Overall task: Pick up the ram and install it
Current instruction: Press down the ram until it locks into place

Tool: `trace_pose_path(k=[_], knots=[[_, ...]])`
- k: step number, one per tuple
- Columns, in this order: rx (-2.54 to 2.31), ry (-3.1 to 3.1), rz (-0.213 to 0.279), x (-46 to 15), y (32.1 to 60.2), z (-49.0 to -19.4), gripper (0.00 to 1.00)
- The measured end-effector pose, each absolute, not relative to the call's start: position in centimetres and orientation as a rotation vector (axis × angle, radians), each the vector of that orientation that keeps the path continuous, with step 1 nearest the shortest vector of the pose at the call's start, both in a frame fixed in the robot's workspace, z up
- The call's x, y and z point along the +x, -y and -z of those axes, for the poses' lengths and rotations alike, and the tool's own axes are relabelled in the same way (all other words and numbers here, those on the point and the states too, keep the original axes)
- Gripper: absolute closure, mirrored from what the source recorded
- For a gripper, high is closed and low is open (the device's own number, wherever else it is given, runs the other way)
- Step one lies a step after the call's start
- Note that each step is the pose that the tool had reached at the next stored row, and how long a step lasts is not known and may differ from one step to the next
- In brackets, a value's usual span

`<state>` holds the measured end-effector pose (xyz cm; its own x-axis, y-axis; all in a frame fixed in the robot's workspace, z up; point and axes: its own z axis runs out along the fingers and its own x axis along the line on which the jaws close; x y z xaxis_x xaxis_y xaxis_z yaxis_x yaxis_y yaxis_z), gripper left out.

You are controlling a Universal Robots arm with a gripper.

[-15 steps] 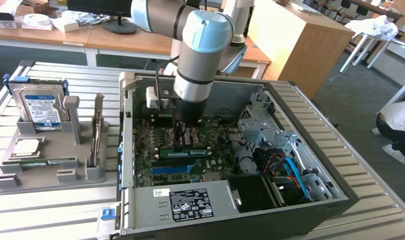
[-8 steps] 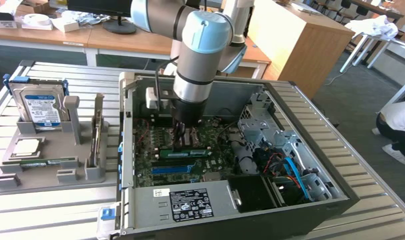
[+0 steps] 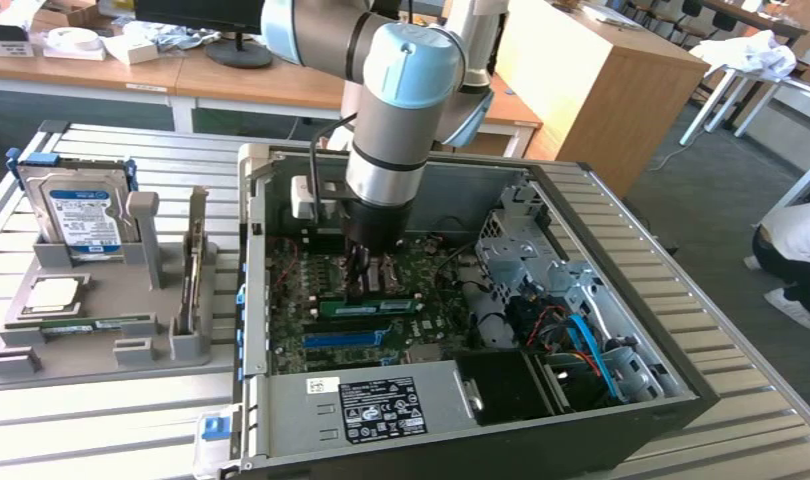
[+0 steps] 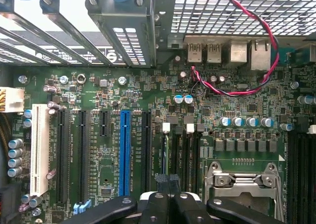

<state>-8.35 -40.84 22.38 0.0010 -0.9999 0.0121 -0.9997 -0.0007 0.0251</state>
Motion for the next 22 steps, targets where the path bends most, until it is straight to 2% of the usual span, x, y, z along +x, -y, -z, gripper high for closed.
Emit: trace_pose_path(k=[22], knots=[[2.204, 2.203, 0.014, -8.37, 40.83, -22.21, 0.9]])
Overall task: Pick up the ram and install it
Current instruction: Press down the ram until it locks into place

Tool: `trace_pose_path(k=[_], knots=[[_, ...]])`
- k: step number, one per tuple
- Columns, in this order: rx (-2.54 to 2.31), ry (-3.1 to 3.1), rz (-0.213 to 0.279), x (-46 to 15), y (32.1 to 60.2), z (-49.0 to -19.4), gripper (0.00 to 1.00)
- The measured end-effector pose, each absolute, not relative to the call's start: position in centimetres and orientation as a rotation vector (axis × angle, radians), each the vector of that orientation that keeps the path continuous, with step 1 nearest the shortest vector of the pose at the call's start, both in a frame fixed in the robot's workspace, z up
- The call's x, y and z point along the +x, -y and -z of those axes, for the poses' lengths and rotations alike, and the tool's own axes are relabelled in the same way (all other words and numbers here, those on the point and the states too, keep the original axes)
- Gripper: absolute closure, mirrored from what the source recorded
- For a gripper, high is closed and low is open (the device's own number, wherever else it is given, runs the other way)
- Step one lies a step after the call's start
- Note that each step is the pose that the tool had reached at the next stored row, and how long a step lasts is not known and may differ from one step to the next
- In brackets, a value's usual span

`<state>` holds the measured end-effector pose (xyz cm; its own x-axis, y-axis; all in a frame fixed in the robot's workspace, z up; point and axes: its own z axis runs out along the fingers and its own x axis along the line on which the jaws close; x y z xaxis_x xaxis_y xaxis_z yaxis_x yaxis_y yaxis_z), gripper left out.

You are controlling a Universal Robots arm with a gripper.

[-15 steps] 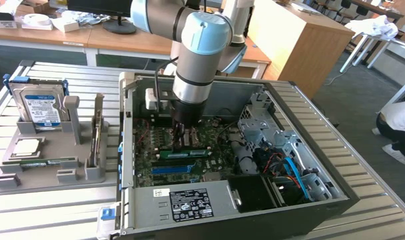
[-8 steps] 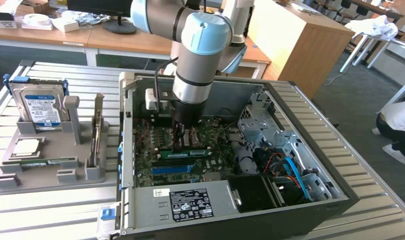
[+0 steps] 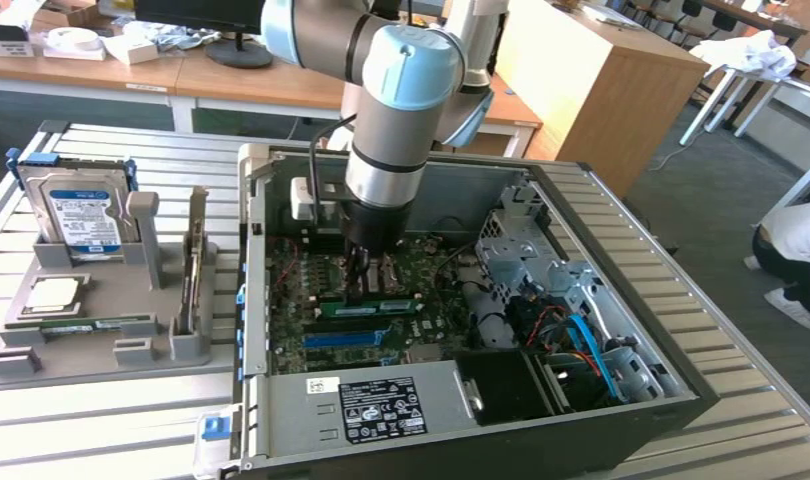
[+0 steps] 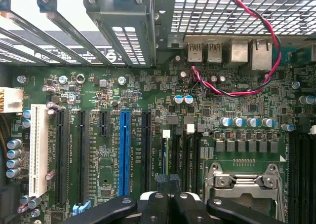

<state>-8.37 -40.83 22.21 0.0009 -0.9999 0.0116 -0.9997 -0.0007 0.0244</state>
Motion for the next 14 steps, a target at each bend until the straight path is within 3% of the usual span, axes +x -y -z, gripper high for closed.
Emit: trace_pose_path(k=[14], knots=[[2.204, 2.202, 0.014, -8.4, 40.8, -24.9, 0.9]])
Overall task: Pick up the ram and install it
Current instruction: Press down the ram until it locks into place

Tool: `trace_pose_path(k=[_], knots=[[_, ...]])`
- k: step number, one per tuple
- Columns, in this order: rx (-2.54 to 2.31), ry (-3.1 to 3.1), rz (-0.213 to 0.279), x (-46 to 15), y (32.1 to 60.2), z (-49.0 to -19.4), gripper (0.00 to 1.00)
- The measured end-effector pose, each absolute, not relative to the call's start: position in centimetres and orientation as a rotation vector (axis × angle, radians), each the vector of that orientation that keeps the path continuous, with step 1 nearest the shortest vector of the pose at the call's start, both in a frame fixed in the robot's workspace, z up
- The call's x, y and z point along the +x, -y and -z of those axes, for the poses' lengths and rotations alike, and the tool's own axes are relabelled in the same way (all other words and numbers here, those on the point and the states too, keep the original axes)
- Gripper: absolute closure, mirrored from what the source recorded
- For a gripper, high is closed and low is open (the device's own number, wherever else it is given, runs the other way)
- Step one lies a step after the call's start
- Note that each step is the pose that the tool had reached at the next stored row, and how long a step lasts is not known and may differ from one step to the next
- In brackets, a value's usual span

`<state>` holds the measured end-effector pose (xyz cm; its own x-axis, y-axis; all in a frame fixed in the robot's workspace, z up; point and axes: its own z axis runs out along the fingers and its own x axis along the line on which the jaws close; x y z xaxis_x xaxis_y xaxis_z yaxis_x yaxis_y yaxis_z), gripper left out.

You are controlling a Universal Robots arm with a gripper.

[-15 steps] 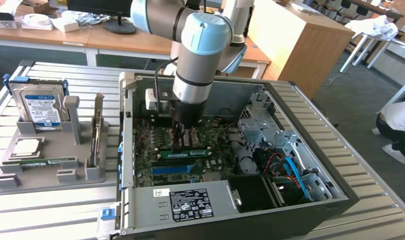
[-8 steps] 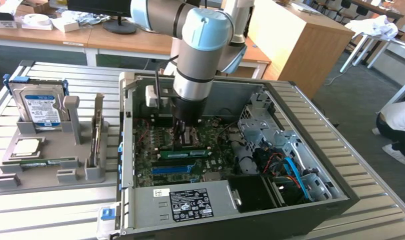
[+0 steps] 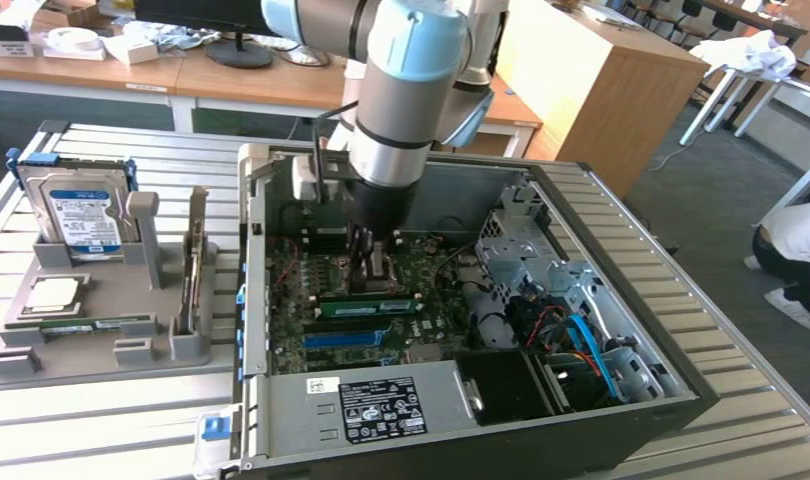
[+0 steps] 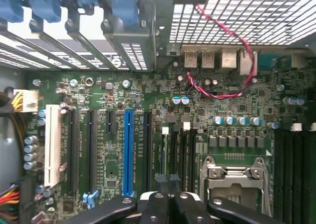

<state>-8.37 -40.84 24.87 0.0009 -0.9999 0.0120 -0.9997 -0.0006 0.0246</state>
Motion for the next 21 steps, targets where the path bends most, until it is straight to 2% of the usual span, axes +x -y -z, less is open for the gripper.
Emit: trace_pose_path(k=[21], knots=[[2.204, 2.202, 0.014, -8.4, 40.8, -30.0, 0.9]])
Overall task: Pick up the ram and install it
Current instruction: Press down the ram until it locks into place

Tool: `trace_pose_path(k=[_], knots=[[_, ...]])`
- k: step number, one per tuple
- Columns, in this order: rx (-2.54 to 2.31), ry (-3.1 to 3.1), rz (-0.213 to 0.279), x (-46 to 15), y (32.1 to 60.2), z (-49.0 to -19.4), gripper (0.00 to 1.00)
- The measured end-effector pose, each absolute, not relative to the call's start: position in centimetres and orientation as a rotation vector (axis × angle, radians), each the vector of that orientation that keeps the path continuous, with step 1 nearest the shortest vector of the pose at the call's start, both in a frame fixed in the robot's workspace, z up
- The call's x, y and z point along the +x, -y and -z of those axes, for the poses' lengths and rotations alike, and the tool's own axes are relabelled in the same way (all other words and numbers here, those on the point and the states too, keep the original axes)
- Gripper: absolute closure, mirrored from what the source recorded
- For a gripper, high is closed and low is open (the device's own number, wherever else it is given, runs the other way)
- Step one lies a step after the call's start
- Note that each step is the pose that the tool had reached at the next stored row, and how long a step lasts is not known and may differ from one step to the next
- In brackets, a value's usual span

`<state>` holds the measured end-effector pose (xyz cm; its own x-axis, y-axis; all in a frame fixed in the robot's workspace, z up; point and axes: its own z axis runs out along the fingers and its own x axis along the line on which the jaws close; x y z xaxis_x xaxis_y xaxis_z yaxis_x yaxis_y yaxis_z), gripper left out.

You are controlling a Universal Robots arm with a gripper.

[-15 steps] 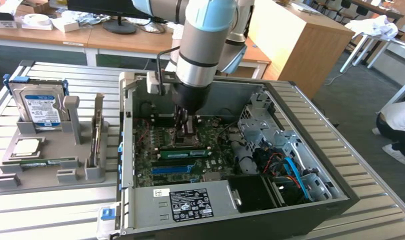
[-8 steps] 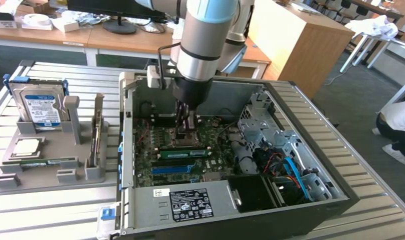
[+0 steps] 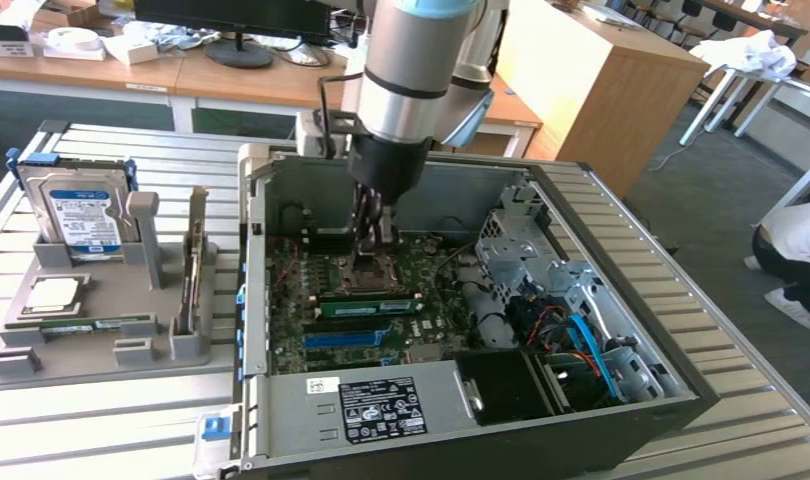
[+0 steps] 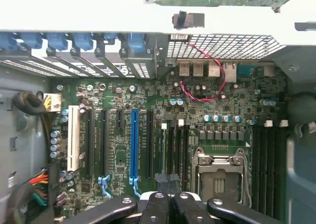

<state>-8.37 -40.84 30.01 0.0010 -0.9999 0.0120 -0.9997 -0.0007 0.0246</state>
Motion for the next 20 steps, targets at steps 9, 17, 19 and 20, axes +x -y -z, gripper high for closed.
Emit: trace_pose_path(k=[9, 17, 19, 20], knots=[[2.204, 2.202, 0.014, -8.4, 40.8, -32.5, 0.9], [2.204, 2.202, 0.014, -8.4, 40.8, -34.4, 0.9], [2.204, 2.202, 0.014, -8.4, 40.8, -34.8, 0.9], [2.204, 2.202, 0.014, -8.4, 40.8, -35.0, 0.9]])
